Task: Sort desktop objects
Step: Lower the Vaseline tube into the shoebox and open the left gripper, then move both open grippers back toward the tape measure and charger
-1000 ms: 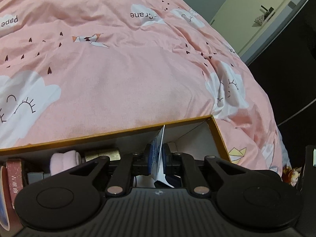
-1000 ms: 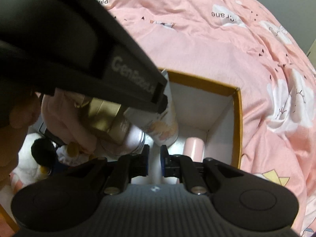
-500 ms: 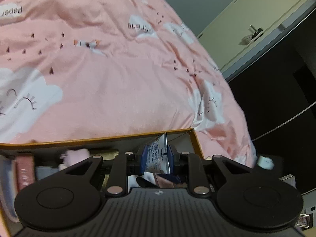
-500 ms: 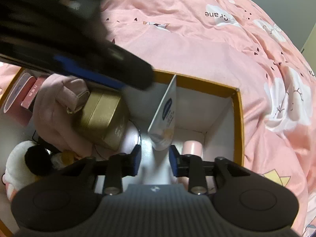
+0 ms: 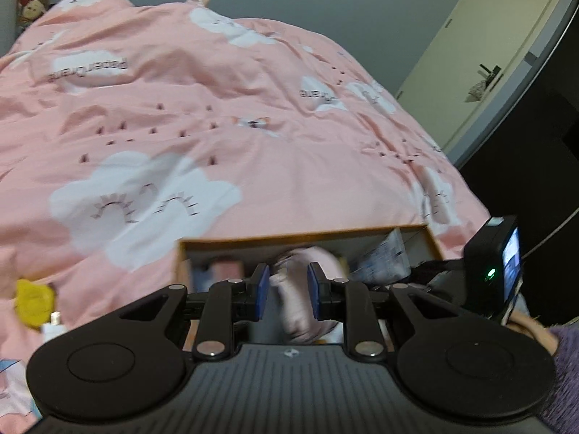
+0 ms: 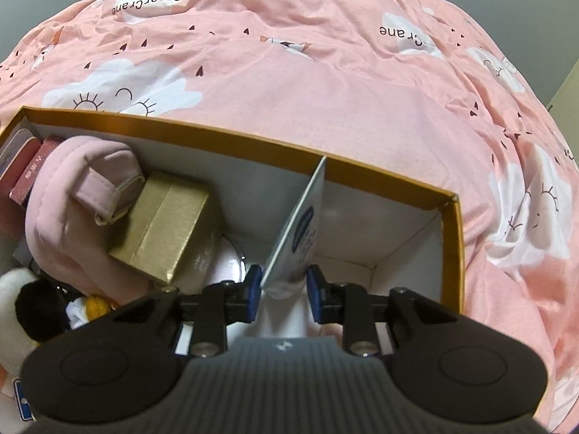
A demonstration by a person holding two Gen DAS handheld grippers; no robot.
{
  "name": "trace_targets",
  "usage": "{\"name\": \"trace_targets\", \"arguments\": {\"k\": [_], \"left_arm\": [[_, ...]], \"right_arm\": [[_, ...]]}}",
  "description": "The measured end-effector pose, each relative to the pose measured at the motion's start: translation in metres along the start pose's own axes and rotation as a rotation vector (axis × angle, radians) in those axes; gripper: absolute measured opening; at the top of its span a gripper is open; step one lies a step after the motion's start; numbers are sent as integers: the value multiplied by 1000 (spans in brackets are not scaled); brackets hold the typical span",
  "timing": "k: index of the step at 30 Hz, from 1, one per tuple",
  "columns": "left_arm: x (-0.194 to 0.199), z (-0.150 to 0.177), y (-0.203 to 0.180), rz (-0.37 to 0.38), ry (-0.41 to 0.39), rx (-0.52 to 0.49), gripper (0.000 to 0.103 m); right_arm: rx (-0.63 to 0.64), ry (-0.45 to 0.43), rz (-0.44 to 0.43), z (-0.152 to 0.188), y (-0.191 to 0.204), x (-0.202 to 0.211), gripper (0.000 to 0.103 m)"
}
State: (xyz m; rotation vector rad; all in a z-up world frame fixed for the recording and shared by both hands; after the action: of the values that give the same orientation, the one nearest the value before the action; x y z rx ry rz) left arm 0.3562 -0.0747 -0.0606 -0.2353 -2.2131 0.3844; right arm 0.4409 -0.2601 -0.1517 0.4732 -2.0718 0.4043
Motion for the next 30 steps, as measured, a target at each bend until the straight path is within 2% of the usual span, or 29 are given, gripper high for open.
{"name": "trace_targets", "arguments": {"k": [2,6,12,17,25,30], "left_arm": [[4,7,10,-26,5,6,25],[12,19,26,-46,21,19,25],[24,28,39,-68,8,18,26],[35,33,43,-85,-3,2,27],[66,34,48,-121,-71,-46,27],[92,34,62,-174,-137,-62,27]], "right_arm": [[15,1,-1,-6,13,-5,29],[57,16,10,3,35,11,29],[61,27,41,4,33,19,30],[53,22,67,4,33,34,36],[20,19,115,12,40,73,36],[-19,-52,121,15,60,115,36]]}}
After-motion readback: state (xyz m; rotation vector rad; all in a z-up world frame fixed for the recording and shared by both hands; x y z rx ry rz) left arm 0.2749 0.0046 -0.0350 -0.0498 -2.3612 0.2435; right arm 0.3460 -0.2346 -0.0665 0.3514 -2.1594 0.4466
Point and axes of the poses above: each gripper's, at about its wrist camera, not at the fingertips, and x roughly against the way its jaws point, y to its left, z to its underside, the point moved 10 cm from there along -x, roughly the way its jaws point, and after that the axes turned 1 degree about -z, right-handed, at the moved point
